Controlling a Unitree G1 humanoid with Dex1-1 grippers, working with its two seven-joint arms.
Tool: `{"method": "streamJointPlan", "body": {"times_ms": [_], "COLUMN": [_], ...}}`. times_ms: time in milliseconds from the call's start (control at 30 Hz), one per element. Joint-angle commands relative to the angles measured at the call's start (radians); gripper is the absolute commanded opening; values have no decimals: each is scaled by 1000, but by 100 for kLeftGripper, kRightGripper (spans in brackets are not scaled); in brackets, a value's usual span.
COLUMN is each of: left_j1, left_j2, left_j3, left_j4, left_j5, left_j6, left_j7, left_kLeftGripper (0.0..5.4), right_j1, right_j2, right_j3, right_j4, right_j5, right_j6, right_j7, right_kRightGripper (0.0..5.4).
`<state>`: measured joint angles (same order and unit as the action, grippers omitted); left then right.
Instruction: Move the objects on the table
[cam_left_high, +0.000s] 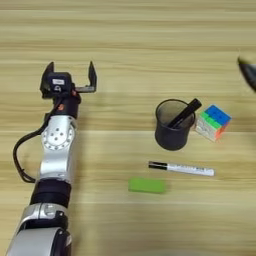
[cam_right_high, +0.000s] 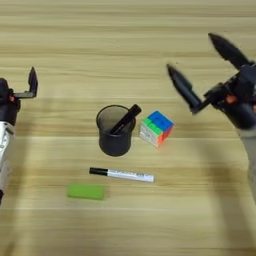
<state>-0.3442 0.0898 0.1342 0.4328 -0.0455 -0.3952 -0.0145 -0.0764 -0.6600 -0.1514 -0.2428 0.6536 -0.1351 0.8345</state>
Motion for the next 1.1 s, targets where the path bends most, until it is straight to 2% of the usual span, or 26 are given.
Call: {"method": "streamJointPlan", "body": {"times_ms": [33, 133, 200, 300, 433, 633, 833, 1100], "left_j1": [3, 2, 2, 3, 6, 20, 33, 33], "left_j2": [-4, -2, 0, 0, 1, -2, -6, -3], "left_j3": [-10, -12, -13, -15, -20, -30, -41, -47], "left_j4": [-6, 2, 3, 1, -6, -34, -62, -70], "left_j5": [13, 16, 18, 19, 20, 26, 30, 34], "left_j6": [15, 10, 7, 6, 7, 12, 22, 27], "left_j7": [10, 13, 14, 15, 18, 23, 27, 30], "left_kLeftGripper": [540, 540, 540, 540, 540, 540, 540, 540], "right_j1": [71, 94, 87, 50, -6, -50, -43, -35], "right_j2": [-114, -172, -190, -202, -193, -157, -129, -104], "right_j3": [38, 71, 92, 139, 209, 302, 374, 433], "right_j4": [-53, -41, -19, 27, 90, 148, 207, 265], "right_j5": [31, 15, -5, -60, -149, -261, -396, -505], "right_j6": [103, 126, 127, 134, 127, 126, 95, 89], "right_j7": [205, 368, 441, 506, 559, 556, 512, 461], "right_kRightGripper": [539, 539, 539, 539, 539, 539, 539, 453]}}
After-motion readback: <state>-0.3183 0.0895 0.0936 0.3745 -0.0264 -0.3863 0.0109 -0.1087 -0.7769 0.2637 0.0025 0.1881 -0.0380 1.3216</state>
